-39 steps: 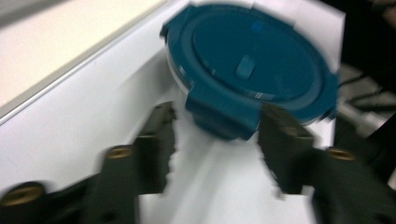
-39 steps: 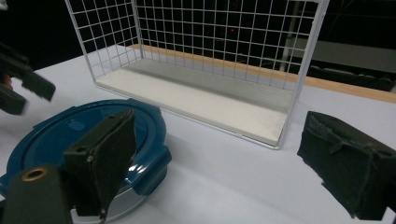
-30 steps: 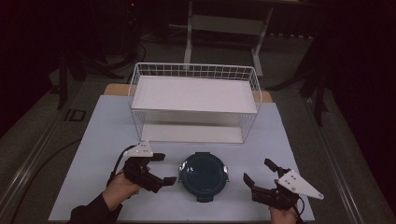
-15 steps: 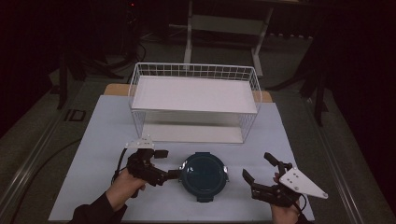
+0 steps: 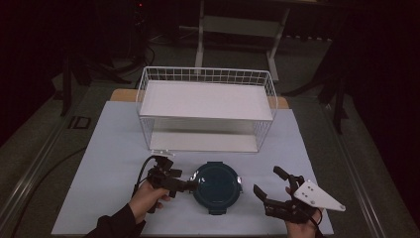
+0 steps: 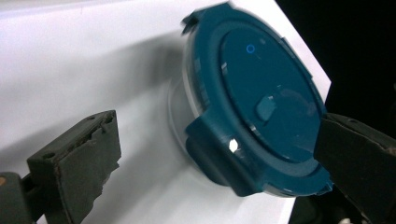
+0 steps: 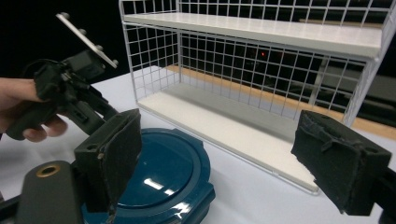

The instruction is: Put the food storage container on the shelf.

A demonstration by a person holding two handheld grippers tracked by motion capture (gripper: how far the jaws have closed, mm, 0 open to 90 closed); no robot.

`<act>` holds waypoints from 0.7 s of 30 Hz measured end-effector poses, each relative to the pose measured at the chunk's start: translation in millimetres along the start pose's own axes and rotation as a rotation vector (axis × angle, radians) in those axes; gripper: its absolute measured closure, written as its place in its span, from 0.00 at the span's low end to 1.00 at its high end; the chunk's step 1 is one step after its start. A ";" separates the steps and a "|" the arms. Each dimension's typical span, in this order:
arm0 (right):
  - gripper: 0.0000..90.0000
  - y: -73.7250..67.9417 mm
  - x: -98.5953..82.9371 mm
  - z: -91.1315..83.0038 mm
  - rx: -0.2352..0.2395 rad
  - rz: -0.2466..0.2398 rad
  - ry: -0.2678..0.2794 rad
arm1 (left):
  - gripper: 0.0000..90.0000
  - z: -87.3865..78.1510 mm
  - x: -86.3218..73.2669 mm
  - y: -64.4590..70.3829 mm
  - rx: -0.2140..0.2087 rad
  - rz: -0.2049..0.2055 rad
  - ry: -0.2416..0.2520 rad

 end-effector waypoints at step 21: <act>0.12 -7.5 -17.1 10.2 0.014 0.021 -0.114 | 0.55 6.3 -8.6 -6.5 -0.107 -0.328 -0.101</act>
Point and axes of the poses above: each handheld gripper's, and its own axes: z roughly forward along the jaws, x roughly out of its top, y roughly to its right, the point moved 7 cm from there along z, roughly forward along the jaws, and after that the axes turned 14 degrees about y, right-handed, at the moved point
